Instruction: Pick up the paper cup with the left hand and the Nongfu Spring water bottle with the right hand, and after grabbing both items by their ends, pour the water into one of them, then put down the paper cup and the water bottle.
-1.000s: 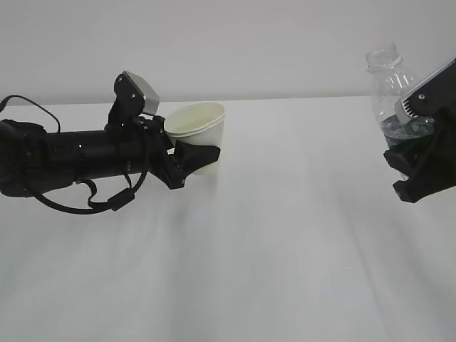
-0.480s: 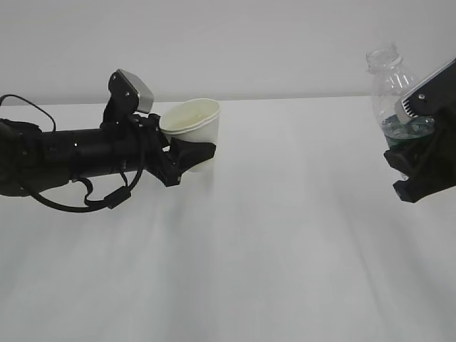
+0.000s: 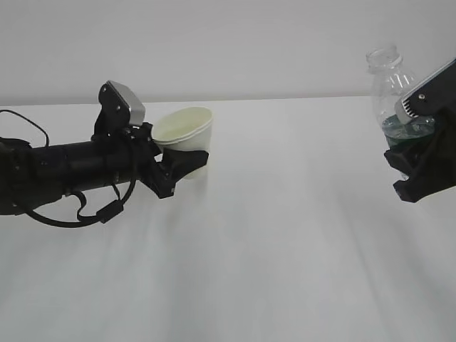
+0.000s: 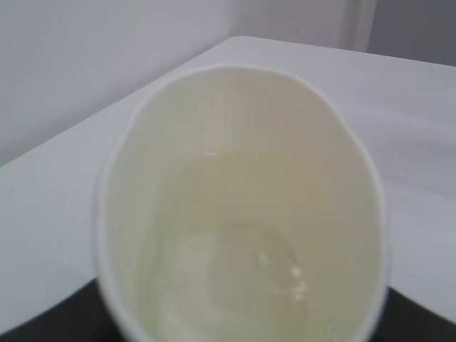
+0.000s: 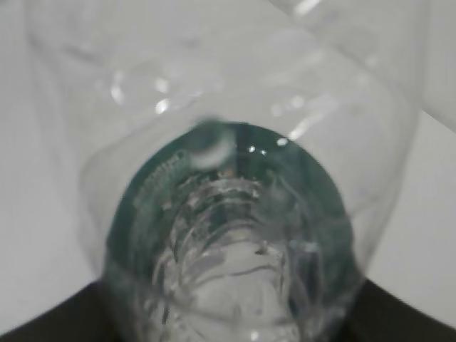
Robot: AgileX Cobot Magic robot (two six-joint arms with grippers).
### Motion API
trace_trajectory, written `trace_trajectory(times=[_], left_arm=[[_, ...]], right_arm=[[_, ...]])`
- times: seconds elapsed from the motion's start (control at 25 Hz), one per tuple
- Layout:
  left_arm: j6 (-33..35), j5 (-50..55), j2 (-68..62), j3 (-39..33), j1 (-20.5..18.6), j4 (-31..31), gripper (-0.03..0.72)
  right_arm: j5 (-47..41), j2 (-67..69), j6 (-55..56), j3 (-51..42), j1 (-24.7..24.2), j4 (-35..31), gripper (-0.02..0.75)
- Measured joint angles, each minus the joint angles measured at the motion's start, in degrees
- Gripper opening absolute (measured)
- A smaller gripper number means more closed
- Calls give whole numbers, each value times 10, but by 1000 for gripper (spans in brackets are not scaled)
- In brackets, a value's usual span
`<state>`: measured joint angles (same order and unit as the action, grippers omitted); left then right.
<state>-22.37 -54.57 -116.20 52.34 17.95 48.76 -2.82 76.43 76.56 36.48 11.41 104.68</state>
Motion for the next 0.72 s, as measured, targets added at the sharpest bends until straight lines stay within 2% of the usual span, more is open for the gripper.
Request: trace_trajectory(times=[0.24,0.72], left_arm=[[14,-2,0,-15,-17,-40,400],[16,-2,0,-17,-61,-72,400]], right_arm=[[-1,0,0,0,0,0,366],[-1,0,0,0,0,0,366]])
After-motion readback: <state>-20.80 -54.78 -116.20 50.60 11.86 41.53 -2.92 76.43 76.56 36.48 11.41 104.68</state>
